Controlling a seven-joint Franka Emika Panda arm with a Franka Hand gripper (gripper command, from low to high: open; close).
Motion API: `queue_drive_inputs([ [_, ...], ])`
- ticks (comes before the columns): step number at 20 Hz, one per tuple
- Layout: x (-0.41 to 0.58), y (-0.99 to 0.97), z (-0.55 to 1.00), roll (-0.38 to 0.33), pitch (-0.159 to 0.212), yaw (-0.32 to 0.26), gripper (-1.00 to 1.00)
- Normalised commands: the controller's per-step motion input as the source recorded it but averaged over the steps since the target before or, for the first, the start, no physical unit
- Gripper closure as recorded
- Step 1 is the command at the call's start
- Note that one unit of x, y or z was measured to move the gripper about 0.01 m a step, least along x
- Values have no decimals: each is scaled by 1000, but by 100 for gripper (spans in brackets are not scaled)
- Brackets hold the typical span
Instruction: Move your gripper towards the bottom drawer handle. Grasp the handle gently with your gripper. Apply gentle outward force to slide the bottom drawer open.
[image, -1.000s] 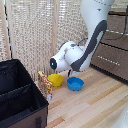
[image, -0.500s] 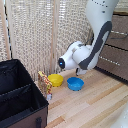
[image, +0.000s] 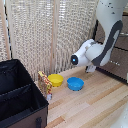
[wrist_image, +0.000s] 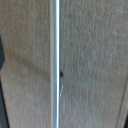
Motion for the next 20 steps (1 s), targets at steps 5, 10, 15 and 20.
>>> queue_drive_inputs([
  [5, 134, -158, -95, -125, 37, 56, -100],
  [10, 214, -150, -122, 11, 50, -117, 100],
  [15, 288, -260, -108, -1, 9, -242, 100],
  [20, 86, -162, 0, 6, 0, -25, 100],
])
